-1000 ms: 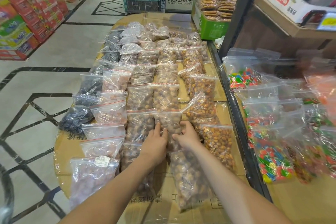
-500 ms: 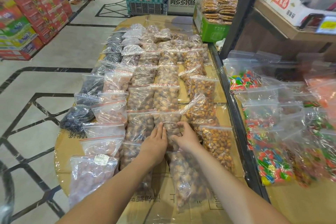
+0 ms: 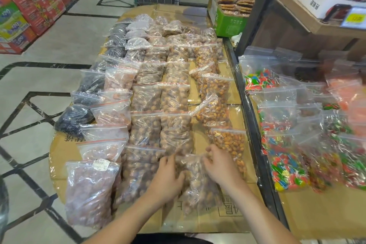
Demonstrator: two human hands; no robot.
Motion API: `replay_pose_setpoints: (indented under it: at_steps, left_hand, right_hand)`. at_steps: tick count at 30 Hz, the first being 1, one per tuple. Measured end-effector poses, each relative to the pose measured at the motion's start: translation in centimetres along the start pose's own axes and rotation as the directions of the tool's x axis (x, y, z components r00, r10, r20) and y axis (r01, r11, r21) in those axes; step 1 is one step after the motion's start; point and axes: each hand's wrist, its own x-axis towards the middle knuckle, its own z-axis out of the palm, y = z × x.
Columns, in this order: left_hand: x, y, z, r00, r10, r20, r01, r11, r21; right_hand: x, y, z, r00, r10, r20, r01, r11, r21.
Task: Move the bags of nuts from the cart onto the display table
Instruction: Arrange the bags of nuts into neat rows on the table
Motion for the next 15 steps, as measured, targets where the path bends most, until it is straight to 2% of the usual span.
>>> replay_pose_setpoints:
  at_steps: [2,6,8,9,10,11,12,13,15]
  left_hand:
    - [-0.1,-0.4,1.2,0.992,-0.113,0.061,0.118,0.99,-0.081]
    - [0.5,-0.5,3.1,0.969,-0.234,0.075,0.244,0.953,-0.178]
    - [0.6,-0.3,3.7,0.963,-0.267,0.043,0.269,0.934,-0.235]
    - [0.4,0.2,3.6,0.967,-0.252,0.026,0.251,0.934,-0.254]
    - [0.0,0.8,3.3,0.973,-0.23,0.017,0.225,0.935,-0.273]
    - [-0.3,1.1,2.9,0.977,-0.214,0.02,0.211,0.936,-0.281]
    - [-0.6,1.3,2.6,0.981,-0.195,0.022,0.193,0.937,-0.29]
    - [-0.9,1.0,2.3,0.982,-0.187,0.015,0.182,0.936,-0.302]
    - [-1.1,0.3,1.4,0.973,-0.227,-0.029,0.204,0.917,-0.342]
  right_hand:
    - [-1.1,0.6,0.5,0.994,0.035,0.1,-0.02,0.99,-0.141]
    - [-1.8,-1.0,1.4,0.991,0.043,0.127,-0.023,0.988,-0.152]
    - [-2.1,-1.4,1.4,0.986,0.088,0.142,-0.084,0.996,-0.035]
    - [-2.2,-1.1,1.3,0.981,0.136,0.14,-0.154,0.98,0.128]
    - [-2.3,-0.6,1.4,0.965,0.213,0.151,-0.252,0.909,0.331]
    - [-2.5,-0.4,1.4,0.938,0.287,0.193,-0.346,0.754,0.559]
    - [-2.6,-0.3,1.5,0.906,0.347,0.242,-0.411,0.589,0.696]
    - [-2.4,-0.2,1.9,0.883,0.383,0.271,-0.438,0.465,0.769]
    - [-2.0,-0.9,2.6,0.876,0.357,0.325,-0.459,0.405,0.791]
